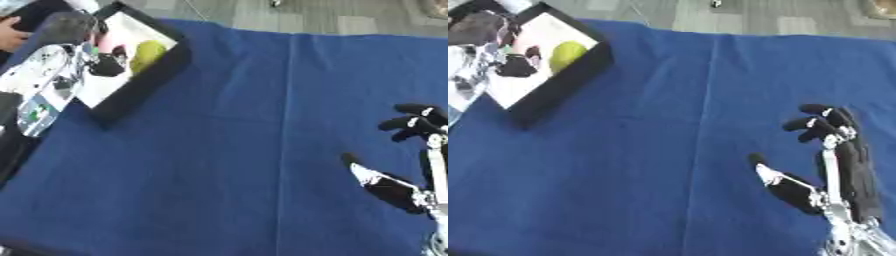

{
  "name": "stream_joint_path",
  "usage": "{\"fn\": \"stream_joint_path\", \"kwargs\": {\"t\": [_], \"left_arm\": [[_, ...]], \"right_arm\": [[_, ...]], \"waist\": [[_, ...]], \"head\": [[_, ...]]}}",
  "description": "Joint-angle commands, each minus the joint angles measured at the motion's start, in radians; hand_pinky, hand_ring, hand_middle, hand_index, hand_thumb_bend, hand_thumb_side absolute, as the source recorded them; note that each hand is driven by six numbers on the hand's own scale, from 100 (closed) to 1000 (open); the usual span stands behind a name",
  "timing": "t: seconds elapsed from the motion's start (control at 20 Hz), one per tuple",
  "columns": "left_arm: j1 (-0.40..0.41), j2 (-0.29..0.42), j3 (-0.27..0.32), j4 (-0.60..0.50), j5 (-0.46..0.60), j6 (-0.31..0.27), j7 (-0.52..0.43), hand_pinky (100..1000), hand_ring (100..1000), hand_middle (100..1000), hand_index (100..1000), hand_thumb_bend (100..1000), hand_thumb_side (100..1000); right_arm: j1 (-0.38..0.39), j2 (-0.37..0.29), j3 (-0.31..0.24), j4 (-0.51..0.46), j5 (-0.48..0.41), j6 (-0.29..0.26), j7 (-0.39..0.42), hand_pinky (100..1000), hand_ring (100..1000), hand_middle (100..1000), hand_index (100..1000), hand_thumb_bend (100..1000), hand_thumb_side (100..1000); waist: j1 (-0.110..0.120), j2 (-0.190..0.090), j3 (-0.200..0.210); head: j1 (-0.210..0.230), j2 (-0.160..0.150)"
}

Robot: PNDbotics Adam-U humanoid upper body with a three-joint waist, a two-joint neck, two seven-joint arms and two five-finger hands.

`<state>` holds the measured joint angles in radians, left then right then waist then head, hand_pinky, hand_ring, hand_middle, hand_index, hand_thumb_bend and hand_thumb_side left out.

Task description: Pick up the objects with one hand, pass them to the other hand, and then place them into the box on the other side of the table.

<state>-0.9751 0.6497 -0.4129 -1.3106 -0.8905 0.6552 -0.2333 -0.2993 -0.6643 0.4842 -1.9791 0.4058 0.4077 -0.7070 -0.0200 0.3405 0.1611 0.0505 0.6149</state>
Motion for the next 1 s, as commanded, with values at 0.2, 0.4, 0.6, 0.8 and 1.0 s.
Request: {"fn": "stream_joint_path", "kwargs": {"t": [0.2,0.4,0.6,0.8,1.0], "left_arm": [[-0.015,0.028,0.023,-0.008,-0.101,0.003,-0.026,895,815,730,862,491,420],[-0.014,0.035,0.032,-0.026,-0.117,0.005,-0.046,892,809,721,856,444,392],[0.003,0.052,0.069,-0.130,-0.047,0.033,-0.016,820,699,631,822,100,244],[0.078,0.105,0.138,-0.393,0.302,0.021,0.156,795,628,600,802,100,455],[0.178,0.134,0.207,-0.584,0.695,-0.095,0.405,783,615,601,803,100,568]], "right_arm": [[0.000,-0.009,-0.018,-0.021,0.007,0.198,-0.200,1000,520,734,586,651,134],[0.005,-0.016,-0.025,-0.021,0.007,0.193,-0.200,1000,523,735,589,649,130],[0.012,-0.024,-0.049,-0.021,0.013,0.185,-0.200,1000,531,738,596,602,138],[0.016,-0.052,-0.126,-0.021,0.009,0.165,-0.200,1000,552,749,617,469,146],[0.027,-0.093,-0.223,-0.021,-0.042,0.127,-0.200,1000,576,770,641,419,146]], "waist": [[0.002,-0.021,0.007],[0.005,-0.030,0.008],[0.007,-0.041,0.006],[0.008,-0.053,0.007],[0.008,-0.067,0.006]], "head": [[0.003,0.010],[-0.001,0.011],[-0.028,0.030],[-0.101,0.056],[-0.153,0.075]]}}
